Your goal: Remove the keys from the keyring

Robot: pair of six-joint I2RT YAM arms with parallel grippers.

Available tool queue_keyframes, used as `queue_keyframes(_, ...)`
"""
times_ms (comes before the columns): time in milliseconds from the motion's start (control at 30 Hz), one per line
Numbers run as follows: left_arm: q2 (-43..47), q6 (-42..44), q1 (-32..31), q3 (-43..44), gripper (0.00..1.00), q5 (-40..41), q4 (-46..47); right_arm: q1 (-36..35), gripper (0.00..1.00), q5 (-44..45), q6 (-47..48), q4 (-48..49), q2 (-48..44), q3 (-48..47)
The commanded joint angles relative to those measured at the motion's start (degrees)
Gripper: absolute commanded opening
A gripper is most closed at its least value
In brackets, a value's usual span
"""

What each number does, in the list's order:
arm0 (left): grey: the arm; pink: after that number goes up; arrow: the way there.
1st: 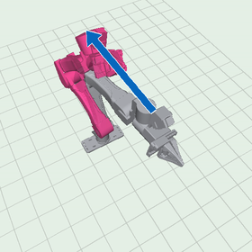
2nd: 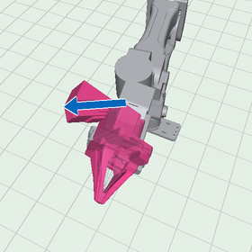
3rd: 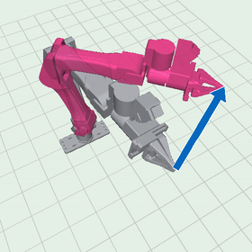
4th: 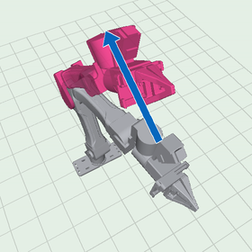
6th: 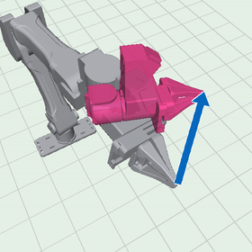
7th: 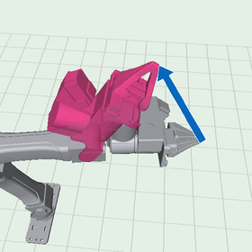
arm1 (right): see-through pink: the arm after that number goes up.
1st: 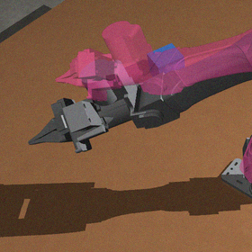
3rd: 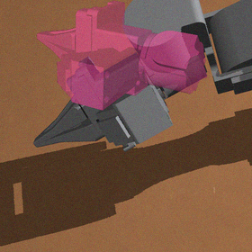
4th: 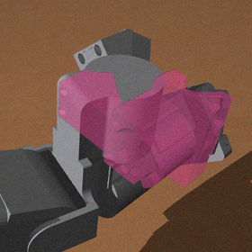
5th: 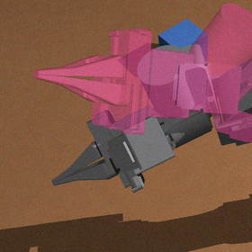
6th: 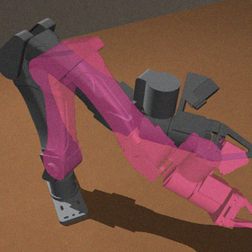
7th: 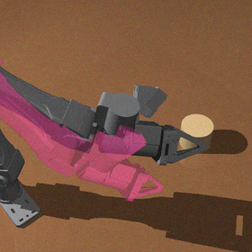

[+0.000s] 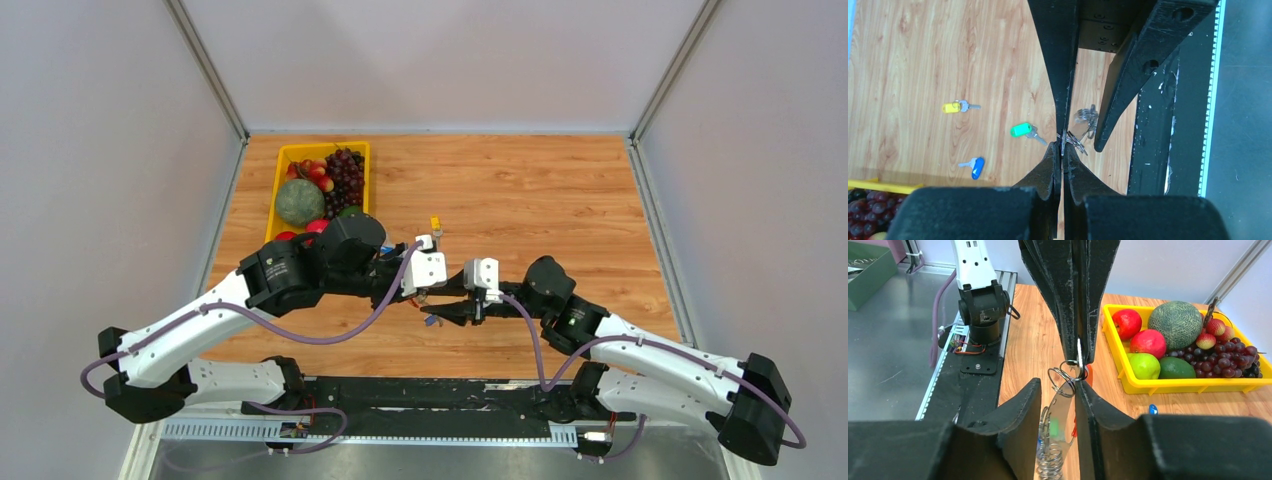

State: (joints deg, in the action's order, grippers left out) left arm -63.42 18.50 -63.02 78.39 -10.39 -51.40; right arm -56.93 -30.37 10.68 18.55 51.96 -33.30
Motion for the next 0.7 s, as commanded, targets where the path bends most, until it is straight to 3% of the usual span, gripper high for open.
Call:
queue_keyframes(0, 1.7, 1.4, -0.3, 2.3, 0.0, -0.2, 1.6, -0.4, 0.3, -2.2, 0.9, -0.5, -0.5, -2.8)
queue_keyframes(133, 1.7, 1.2, -0.3, 2.2, 0.0, -0.2, 1.4, -0.4, 0.17, -1.7, 0.9, -0.6, -0.2, -3.1)
queue_keyframes(233, 1.7, 1.2, -0.3, 2.2, 0.0, 0.1, 1.3, -0.3, 0.0, -0.2, 0.4, -0.6, -0.3, -3.3)
queue_keyframes(500, 3.0, 0.9, -0.3, -0.4, 0.0, 3.1, 1.7, 0.2, 0.0, 8.1, -4.1, 1.3, -5.4, -1.1)
queue_keyframes(667, 3.3, -0.7, -0.3, -6.1, 0.0, 2.1, 5.0, 1.4, 0.0, 16.1, -12.9, 12.5, -12.2, 5.4)
